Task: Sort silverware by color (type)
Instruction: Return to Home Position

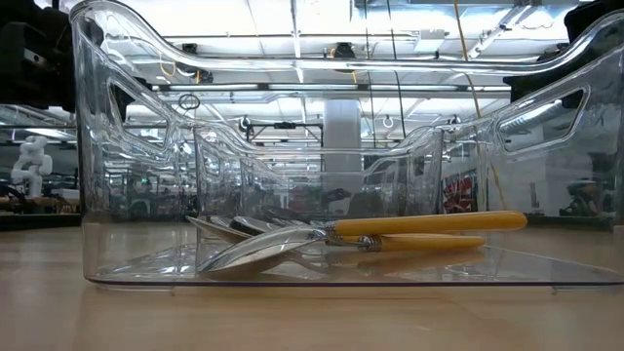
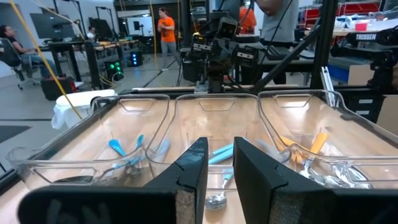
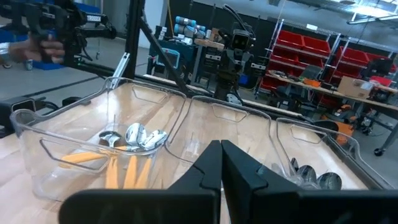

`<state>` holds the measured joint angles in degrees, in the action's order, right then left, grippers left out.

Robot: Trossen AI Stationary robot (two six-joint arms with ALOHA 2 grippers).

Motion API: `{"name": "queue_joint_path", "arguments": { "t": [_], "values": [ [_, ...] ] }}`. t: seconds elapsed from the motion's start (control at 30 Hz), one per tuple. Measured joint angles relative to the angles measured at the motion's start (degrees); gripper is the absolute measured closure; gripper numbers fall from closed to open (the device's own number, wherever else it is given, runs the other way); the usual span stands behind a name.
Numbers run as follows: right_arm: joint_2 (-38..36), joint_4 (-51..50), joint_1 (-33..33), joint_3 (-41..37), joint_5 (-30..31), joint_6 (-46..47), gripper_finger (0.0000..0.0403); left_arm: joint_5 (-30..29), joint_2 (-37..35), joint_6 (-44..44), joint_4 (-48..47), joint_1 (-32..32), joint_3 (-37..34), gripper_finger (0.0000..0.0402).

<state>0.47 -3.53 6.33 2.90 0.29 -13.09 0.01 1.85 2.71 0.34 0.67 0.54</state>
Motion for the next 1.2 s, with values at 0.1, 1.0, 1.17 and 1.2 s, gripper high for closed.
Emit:
{"name": "queue_joint_path", "arguments": {
  "t": [0.1,1.0,1.17,1.2],
  "values": [
    [0.0,0.1,0.0,0.0,1.0,0.9,0.0403,0.0,0.0,-0.2,0.0,0.0,0.0,0.0325],
    [0.0,8.5,0.0,-0.1,1.3,0.4,0.0403,0.0,0.0,-0.2,0.3,0.0,0.0,0.0325],
    [0.0,8.7,0.0,-0.1,1.2,0.4,0.0403,0.0,0.0,-0.2,0.3,0.0,0.0,0.0325],
    [0.0,8.7,0.0,-0.1,1.2,0.4,0.0403,0.0,0.0,-0.2,0.3,0.0,0.0,0.0325]
  ]
}}
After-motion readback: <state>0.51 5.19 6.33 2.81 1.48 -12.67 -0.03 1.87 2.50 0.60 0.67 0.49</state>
